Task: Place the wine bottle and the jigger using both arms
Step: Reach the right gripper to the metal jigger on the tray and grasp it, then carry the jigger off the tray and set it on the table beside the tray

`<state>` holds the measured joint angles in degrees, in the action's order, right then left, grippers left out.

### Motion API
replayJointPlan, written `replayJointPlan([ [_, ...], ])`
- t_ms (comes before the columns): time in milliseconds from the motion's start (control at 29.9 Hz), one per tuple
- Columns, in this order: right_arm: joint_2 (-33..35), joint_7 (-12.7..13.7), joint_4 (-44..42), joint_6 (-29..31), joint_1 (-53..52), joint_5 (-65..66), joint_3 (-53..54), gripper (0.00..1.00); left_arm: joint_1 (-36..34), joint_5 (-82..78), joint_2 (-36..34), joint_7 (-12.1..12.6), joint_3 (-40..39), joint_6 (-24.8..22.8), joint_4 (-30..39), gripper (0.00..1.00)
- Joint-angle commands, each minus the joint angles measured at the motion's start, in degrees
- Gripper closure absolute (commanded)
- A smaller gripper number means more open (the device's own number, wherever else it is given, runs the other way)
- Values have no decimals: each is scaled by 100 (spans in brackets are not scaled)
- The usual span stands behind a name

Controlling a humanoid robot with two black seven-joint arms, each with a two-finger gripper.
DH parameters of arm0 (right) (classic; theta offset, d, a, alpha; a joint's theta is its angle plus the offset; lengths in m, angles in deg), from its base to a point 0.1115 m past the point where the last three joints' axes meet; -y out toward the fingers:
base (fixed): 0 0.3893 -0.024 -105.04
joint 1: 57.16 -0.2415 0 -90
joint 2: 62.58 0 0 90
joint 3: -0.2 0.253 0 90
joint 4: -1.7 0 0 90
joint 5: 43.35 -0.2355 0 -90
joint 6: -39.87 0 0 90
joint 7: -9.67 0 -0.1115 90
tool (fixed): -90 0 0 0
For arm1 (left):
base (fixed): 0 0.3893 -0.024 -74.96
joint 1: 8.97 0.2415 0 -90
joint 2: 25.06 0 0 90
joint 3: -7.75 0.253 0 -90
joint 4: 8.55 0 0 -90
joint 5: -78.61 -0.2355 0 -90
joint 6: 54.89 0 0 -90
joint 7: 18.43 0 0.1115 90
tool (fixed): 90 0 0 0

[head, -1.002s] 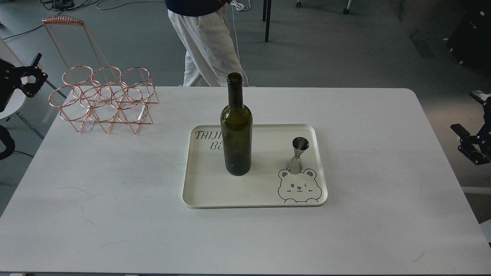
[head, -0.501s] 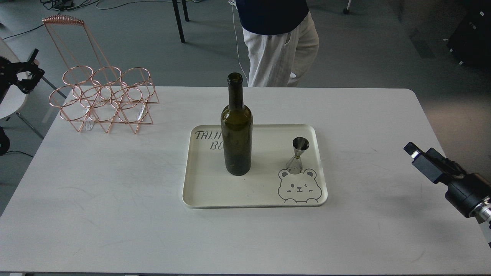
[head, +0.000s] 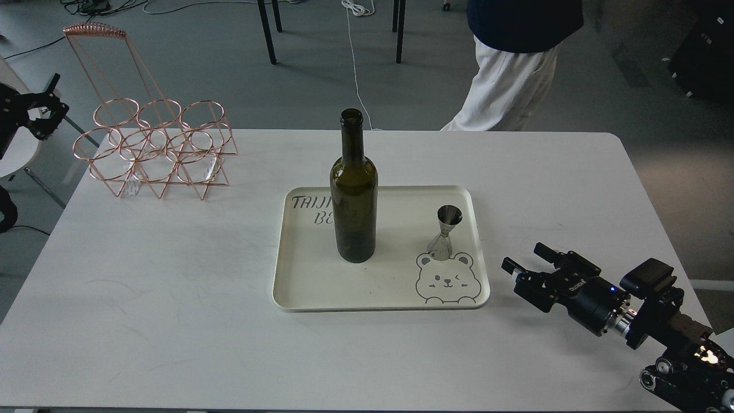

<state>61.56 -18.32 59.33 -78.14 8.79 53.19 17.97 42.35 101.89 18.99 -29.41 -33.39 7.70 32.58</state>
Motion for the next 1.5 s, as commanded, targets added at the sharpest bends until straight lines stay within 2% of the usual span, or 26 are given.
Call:
replayJointPlan([
  [0, -424, 0, -383, 1, -486, 23, -493, 14, 1, 10, -1, 0, -34, -1, 0, 1],
  [267, -978, 0, -823, 1, -1031, 14, -722, 23, 1, 10, -63, -9, -61, -18, 0, 1],
  [668, -1409, 0, -1175, 1, -1524, 14, -1250, 36, 18, 10, -80, -9, -70, -59, -9, 1],
  [768, -1488, 0, -1245, 1, -1568, 14, -1276, 47, 19, 2, -98, -9, -61, -59, -26, 1],
  [902, -1524, 0, -1298, 1, -1594, 14, -1408, 70, 19, 10, -116, -9, -70, -59, -35, 1],
  [1102, -1524, 0, -1281, 1, -1594, 23, -1417, 92, 10, 1, -98, -9, -70, -59, -44, 1],
  [1303, -1427, 0, -1255, 1, -1656, -3, -1399, 95, 10, 10, -116, -9, -70, -59, -44, 1],
  [1470, -936, 0, -1237, 1, -1805, -56, -1154, 95, 10, 10, -177, -9, -70, -59, -44, 1],
])
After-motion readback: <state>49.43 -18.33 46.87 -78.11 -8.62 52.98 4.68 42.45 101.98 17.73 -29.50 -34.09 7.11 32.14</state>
